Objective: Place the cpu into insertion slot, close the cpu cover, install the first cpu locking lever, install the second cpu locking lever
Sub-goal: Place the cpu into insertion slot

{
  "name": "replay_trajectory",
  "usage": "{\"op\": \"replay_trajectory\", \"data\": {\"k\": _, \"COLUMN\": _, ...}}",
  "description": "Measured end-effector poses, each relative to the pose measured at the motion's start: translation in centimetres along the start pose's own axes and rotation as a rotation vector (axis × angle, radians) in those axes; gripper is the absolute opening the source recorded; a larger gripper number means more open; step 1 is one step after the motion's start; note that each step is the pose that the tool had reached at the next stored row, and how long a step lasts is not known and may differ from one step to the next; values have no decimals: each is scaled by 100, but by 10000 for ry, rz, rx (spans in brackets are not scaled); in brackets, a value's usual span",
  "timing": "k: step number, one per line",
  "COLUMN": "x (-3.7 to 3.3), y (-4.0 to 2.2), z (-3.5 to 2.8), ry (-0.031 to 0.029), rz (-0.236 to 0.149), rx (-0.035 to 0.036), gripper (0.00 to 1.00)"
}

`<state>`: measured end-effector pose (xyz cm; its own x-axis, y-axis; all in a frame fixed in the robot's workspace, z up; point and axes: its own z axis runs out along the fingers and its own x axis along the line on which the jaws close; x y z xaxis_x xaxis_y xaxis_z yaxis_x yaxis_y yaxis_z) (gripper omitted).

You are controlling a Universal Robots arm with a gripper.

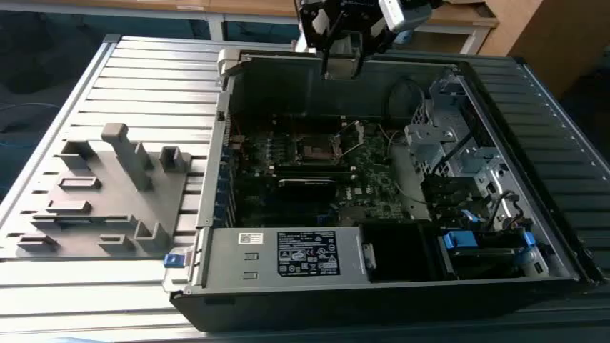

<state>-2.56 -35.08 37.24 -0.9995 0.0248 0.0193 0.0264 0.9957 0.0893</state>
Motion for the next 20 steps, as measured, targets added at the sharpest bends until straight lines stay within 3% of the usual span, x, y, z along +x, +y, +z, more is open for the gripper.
{"op": "replay_trajectory", "data": {"k": 20, "x": -1, "y": -4, "z": 47, "ry": 0, "rz": 0, "rx": 0, "gripper": 54}}
